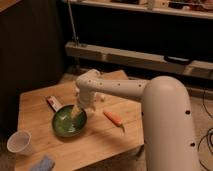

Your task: Drag the ceramic bowl in a circle

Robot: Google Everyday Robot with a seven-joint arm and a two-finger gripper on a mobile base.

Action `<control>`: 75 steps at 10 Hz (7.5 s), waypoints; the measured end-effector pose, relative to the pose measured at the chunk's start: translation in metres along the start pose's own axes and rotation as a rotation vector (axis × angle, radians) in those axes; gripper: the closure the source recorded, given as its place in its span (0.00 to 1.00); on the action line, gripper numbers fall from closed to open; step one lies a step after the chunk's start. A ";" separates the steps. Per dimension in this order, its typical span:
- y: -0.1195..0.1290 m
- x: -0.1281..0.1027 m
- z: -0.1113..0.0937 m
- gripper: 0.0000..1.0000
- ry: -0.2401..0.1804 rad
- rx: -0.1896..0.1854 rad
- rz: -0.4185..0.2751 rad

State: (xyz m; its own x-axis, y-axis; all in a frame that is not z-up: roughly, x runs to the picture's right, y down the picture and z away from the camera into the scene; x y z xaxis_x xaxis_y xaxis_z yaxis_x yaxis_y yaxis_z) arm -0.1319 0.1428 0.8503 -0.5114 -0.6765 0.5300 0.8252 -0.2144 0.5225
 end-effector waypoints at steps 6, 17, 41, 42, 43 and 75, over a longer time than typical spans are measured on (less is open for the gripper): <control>0.003 -0.004 0.014 0.73 0.006 0.066 0.002; 0.032 -0.072 -0.044 0.82 -0.088 -0.143 0.046; -0.078 0.036 0.035 0.82 -0.162 -0.110 -0.275; -0.068 0.042 0.026 0.82 -0.149 -0.129 -0.259; -0.045 0.053 0.014 0.82 -0.128 -0.164 -0.228; 0.064 0.045 -0.032 0.82 0.116 -0.163 -0.051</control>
State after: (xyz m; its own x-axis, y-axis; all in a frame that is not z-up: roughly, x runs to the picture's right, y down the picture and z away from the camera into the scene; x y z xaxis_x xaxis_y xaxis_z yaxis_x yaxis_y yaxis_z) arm -0.0947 0.0763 0.8861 -0.5303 -0.7364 0.4202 0.8317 -0.3556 0.4264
